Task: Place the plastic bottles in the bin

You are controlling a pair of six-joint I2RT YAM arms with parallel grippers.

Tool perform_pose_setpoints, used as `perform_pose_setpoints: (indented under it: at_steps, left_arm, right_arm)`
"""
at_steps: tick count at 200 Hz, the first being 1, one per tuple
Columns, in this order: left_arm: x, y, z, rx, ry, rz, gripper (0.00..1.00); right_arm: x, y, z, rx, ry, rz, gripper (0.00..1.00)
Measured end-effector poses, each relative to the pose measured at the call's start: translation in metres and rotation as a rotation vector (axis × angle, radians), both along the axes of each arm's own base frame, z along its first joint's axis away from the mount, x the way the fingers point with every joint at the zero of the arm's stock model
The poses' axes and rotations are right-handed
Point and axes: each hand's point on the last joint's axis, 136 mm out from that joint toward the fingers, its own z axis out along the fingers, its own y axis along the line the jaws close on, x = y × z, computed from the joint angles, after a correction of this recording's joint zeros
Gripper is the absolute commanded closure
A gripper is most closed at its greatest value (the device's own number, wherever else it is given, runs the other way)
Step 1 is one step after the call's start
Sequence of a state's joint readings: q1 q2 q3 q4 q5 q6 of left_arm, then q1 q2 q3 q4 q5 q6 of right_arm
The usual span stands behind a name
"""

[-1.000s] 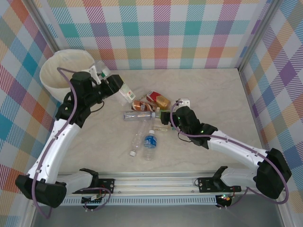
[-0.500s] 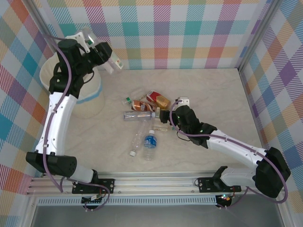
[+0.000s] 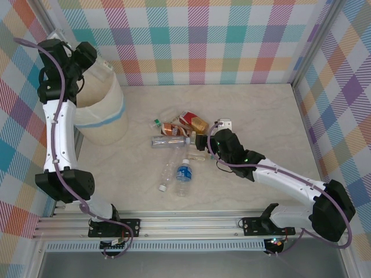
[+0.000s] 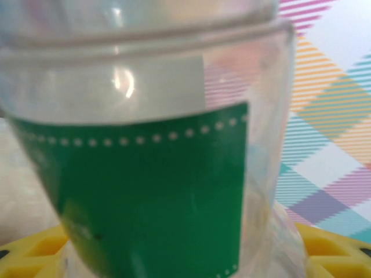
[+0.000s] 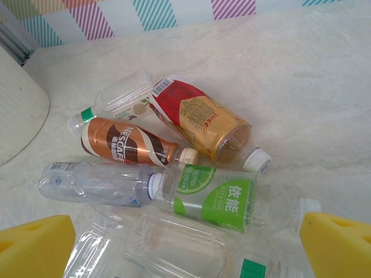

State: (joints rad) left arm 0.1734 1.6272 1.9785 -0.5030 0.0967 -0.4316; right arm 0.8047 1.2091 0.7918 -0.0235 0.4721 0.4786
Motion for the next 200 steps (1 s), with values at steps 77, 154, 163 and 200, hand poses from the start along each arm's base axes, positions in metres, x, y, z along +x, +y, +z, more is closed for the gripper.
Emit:
perform_pose_setpoints:
  at_steps: [77,154,163,200]
  left_arm:
    - [-0.001,0.051,-0.072,0.010,0.198,0.172,0.88]
    - [0.020,0.058,-0.137,-0.033,0.360,0.176,0.00]
    - [0.021,0.058,-0.144,-0.039,0.377,0.171,0.00]
    - [0.019,0.052,-0.151,-0.056,0.413,0.139,0.00]
  right_arm:
    - [-0.002,-0.004,0.011,0.028,-0.016,-0.013,0.00]
    - [-0.005,-0.010,0.005,0.011,0.007,-0.033,0.00]
    - [-0.005,-0.011,0.003,0.008,0.015,-0.038,0.00]
    - [-0.007,-0.013,-0.001,0.010,0.034,-0.049,0.00]
